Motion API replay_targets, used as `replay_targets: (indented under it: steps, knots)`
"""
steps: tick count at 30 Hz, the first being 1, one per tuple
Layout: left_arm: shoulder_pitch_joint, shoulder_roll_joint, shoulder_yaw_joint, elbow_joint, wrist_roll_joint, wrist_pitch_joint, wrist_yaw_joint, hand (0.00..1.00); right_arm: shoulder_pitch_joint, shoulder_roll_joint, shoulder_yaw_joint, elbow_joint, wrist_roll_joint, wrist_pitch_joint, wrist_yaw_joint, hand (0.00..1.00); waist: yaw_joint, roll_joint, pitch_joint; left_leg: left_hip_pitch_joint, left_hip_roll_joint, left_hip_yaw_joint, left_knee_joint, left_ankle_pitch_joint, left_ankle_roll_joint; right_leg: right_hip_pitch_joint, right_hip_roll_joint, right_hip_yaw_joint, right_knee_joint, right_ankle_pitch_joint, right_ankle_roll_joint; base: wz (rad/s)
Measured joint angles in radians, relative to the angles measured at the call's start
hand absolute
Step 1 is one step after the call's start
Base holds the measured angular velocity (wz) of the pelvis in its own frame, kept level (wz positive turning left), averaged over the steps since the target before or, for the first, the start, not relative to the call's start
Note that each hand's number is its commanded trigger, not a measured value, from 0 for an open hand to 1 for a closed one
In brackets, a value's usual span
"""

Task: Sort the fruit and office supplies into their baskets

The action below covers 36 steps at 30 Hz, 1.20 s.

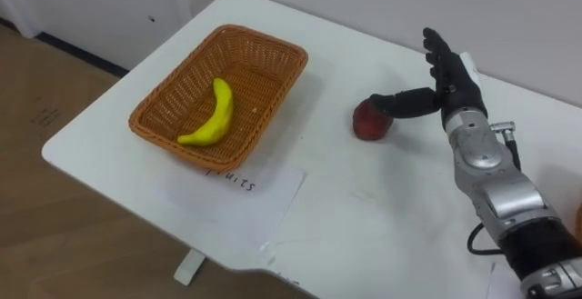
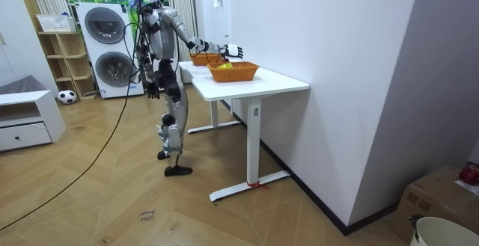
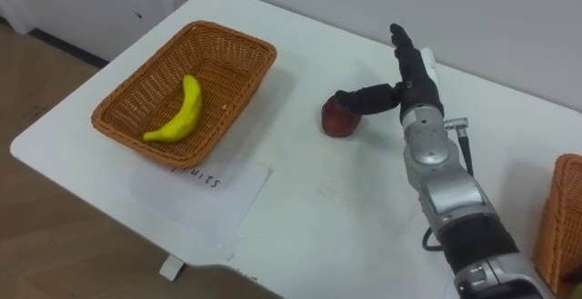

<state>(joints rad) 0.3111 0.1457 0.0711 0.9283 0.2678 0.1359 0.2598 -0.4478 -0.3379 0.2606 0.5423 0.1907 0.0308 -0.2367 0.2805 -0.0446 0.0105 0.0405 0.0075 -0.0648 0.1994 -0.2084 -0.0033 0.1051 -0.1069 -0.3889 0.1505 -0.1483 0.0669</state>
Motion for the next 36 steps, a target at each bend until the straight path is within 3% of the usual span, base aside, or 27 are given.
replay_targets:
  steps: [7,21,30,36]
  knots:
    - [-0.009,-0.001,0.0,0.008,-0.002,-0.012,-0.001,0.0,0.001,0.007,0.0,0.0,-0.005,-0.018,0.002,0.0,0.0,0.0,0.0006,-0.003,0.0,0.0,0.0,0.0,0.0,0.0,-0.001,-0.009,0.0,0.0,0.0,0.0]
    - [-0.015,-0.013,0.0,0.027,-0.002,-0.013,-0.005,0.0,0.001,0.014,0.001,0.0,-0.009,-0.018,0.045,0.0,-0.001,-0.001,0.0057,-0.007,-0.003,-0.002,0.0,0.001,0.001,-0.002,-0.006,-0.027,0.0,0.0,0.0,0.0]
    - [-0.022,-0.013,-0.016,0.034,-0.003,-0.016,-0.005,0.0,0.001,0.021,0.001,0.0,-0.045,-0.018,0.048,0.0,0.0,-0.003,0.0056,-0.013,-0.005,-0.003,0.002,0.002,0.003,-0.005,-0.007,-0.028,0.001,0.0,0.0,0.0]
    - [-0.023,-0.012,-0.016,0.031,-0.002,-0.016,-0.011,0.0,0.001,0.023,0.001,0.0,-0.124,-0.018,0.081,0.0,0.001,-0.011,0.0001,-0.014,-0.006,-0.001,0.001,0.002,0.004,-0.008,-0.009,-0.027,0.005,0.0,0.0,0.0]
